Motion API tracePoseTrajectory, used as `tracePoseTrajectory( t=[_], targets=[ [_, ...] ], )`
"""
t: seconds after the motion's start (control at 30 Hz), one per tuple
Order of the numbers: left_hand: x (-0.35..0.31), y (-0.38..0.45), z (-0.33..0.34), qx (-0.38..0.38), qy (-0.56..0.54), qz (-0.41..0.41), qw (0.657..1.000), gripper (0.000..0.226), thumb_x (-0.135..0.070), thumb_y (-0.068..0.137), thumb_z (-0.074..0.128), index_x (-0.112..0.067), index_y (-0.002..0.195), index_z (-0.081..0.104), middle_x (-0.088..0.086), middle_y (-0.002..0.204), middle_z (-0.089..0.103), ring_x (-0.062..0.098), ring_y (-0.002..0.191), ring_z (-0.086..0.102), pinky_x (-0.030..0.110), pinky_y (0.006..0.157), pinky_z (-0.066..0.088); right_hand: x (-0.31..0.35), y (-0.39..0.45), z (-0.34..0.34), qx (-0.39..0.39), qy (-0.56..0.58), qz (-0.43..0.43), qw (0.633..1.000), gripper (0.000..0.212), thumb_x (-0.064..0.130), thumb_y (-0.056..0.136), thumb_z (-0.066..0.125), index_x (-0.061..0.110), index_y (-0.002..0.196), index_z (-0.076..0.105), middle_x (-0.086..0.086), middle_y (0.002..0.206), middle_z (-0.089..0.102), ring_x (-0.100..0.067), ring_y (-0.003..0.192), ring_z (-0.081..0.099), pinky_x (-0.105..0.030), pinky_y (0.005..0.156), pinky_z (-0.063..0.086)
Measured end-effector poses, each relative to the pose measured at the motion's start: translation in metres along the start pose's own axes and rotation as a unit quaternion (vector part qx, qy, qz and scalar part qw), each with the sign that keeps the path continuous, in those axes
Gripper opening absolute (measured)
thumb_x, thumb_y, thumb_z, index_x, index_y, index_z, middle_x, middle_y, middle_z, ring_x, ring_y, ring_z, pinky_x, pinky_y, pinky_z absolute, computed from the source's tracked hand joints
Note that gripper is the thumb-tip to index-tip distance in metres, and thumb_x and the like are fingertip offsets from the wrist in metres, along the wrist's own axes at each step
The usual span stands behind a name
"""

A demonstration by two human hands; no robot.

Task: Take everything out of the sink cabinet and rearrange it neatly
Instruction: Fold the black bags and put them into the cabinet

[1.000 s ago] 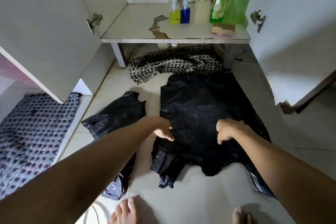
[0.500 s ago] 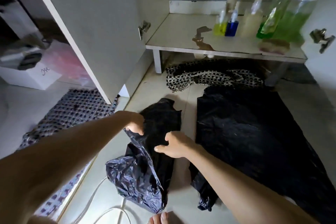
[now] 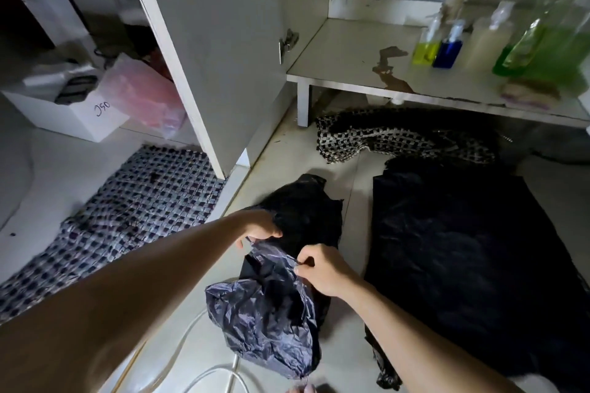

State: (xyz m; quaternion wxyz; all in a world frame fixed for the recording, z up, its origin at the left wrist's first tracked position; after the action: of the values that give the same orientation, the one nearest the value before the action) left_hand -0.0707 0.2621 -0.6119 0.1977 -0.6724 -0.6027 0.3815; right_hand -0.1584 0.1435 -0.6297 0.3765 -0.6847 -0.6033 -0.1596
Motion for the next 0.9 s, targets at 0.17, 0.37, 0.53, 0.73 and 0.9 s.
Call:
tracePoseTrajectory(
  t=[0.17, 0.37, 0.53, 0.73, 0.9],
  targets=[
    [-0.01, -0.015, -0.053, -0.136, -0.034, 0.02, 0.99, 0.055, -0.042, 0.099, 0.041, 0.001, 0.133, 0.048, 0.018, 0.117, 0.054, 0.026, 0.104, 0.053, 0.024, 0.07, 0.05, 0.031, -0.005, -0.073, -0.073, 0.065, -0.074, 0.992, 0.011, 0.022, 0.08, 0.073, 0.02, 0.077, 0.063, 0.004, 0.085, 0.062, -0.011, 0.079, 0.055, -0.004, 0.062, 0.035],
    [-0.023, -0.042, -0.086, -0.187, -0.082, -0.019, 0.979, 0.042, -0.043, 0.095, 0.051, -0.003, 0.1, 0.06, 0.016, 0.114, 0.055, 0.027, 0.107, 0.054, 0.031, 0.09, 0.041, 0.031, -0.032, -0.131, -0.043, 0.361, -0.08, 0.928, 0.023, -0.006, 0.076, 0.07, 0.009, 0.065, 0.057, 0.005, 0.082, 0.07, -0.007, 0.066, 0.062, -0.016, 0.064, 0.046],
    [-0.028, -0.056, -0.067, -0.058, -0.186, -0.025, 0.98, 0.042, -0.025, 0.093, 0.06, -0.009, 0.13, 0.046, 0.016, 0.144, 0.044, 0.029, 0.125, 0.046, 0.039, 0.102, 0.036, 0.003, -0.041, -0.133, -0.083, 0.454, -0.056, 0.885, 0.025, -0.006, 0.078, 0.068, 0.009, 0.064, 0.053, 0.005, 0.068, 0.07, -0.007, 0.06, 0.061, -0.015, 0.058, 0.045],
    [-0.046, -0.073, -0.129, -0.228, -0.032, 0.077, 0.97, 0.037, -0.028, 0.091, 0.063, -0.006, 0.121, 0.064, 0.012, 0.121, 0.065, 0.026, 0.104, 0.06, 0.027, 0.08, 0.044, -0.012, -0.031, -0.086, 0.039, 0.029, 0.024, 0.999, 0.025, 0.03, 0.069, 0.081, 0.021, 0.066, 0.057, 0.005, 0.068, 0.057, -0.01, 0.068, 0.053, -0.024, 0.059, 0.036],
    [-0.096, -0.111, -0.145, -0.208, 0.028, 0.227, 0.951, 0.03, -0.033, 0.092, 0.059, -0.01, 0.106, 0.071, 0.007, 0.093, 0.07, 0.02, 0.087, 0.061, 0.025, 0.071, 0.042, 0.045, -0.024, -0.11, 0.027, 0.135, -0.042, 0.99, 0.055, 0.054, 0.069, 0.075, 0.021, 0.111, 0.059, 0.008, 0.107, 0.063, -0.012, 0.099, 0.06, -0.032, 0.089, 0.049]
  ],
)
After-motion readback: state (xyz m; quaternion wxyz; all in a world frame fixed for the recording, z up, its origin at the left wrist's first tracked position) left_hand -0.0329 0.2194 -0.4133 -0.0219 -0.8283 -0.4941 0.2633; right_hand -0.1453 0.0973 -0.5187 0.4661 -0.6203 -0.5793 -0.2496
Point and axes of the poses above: each hand's wrist, its own y-axis towards the middle knuckle, its own z-axis out of the palm, x = y × z, the point moved 8 cm from there along y, towards the middle knuckle
